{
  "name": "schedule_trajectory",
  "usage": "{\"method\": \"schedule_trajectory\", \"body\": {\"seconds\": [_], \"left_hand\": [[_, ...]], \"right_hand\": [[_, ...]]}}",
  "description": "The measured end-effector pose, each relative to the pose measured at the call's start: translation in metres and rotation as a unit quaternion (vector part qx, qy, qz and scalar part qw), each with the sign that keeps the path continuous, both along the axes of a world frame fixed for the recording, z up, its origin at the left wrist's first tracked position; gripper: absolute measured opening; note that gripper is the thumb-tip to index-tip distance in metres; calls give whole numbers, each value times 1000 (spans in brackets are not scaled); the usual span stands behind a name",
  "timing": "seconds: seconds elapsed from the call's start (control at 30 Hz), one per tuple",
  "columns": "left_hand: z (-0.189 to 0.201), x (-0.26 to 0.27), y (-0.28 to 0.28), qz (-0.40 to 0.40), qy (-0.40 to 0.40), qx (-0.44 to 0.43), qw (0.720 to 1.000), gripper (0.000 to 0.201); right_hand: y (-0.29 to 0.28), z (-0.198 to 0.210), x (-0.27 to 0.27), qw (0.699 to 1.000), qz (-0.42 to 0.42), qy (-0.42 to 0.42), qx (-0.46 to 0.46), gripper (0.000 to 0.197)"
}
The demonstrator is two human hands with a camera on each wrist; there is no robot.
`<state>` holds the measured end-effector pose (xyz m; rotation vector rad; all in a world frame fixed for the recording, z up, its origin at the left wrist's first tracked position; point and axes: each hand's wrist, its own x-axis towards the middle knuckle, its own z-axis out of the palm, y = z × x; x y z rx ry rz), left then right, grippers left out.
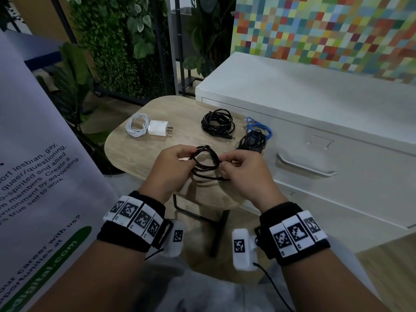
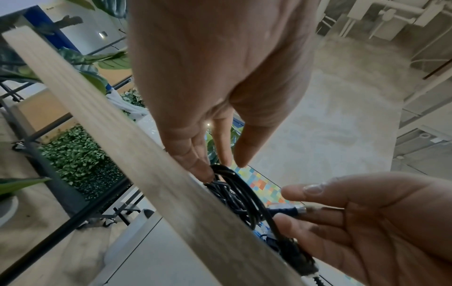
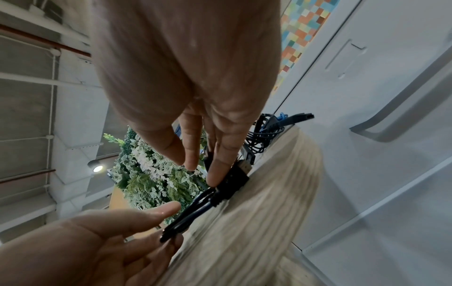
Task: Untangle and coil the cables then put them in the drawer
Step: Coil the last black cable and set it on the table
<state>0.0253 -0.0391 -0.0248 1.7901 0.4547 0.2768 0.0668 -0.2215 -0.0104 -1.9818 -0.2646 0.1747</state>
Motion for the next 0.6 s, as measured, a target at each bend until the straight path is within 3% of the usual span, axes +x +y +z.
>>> {"method": "schedule_trajectory", "body": {"seconds": [0.17,0.37,0.6], "left_hand": [[4,1,3,16,2,-34,999,10],[10,2,7,-4,5,-14,1000,11],[13,-1,3,-22,-19,13,999,17]], "right_hand": [[9,3,0,999,21,-35,-11,17],[15,6,3,980,67,-133,-135,25],[17,2,2,979,75,-135,-137,26]]}}
